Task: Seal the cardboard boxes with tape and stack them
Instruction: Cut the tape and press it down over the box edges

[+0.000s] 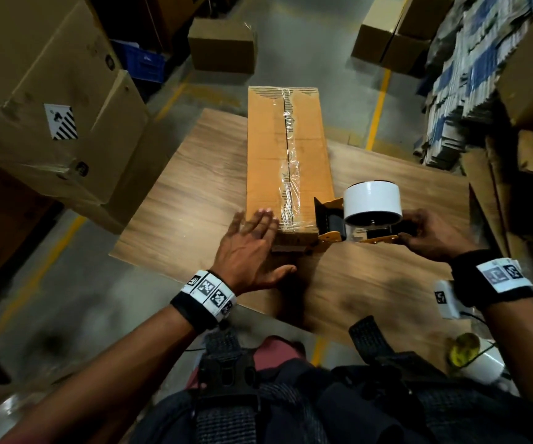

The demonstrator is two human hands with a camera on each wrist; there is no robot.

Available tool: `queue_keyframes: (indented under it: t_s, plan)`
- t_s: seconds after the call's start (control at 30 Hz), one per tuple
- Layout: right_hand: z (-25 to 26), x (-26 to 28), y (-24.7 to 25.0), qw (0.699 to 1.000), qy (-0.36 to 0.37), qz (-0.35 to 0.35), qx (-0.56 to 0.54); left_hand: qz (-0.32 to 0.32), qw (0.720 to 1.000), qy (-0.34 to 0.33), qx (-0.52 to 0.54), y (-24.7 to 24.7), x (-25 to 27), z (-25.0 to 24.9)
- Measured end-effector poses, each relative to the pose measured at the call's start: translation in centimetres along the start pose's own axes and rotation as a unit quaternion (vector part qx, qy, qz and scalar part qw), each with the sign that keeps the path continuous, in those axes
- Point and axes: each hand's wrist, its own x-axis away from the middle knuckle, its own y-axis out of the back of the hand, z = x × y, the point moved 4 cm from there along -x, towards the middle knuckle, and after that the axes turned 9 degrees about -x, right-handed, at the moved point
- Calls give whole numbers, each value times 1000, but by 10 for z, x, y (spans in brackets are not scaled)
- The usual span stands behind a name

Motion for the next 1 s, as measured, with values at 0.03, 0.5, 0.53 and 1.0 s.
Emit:
queue_keyframes:
  t_s: [0.03, 0.5, 0.53, 1.0]
  plan:
    - [3, 1, -2, 1000, -6, 1, -6, -10, 1000, -25, 2, 3, -6, -11]
    - [-18, 22, 27, 999, -51, -13, 1, -49, 996, -64, 36, -16, -32, -47]
    - [-22, 26, 31, 998, -62, -15, 2, -52, 996, -61, 38, -17, -32, -47]
    - [-25, 47, 28, 995, -19, -35, -86, -143, 979, -41, 138, -15, -35, -45]
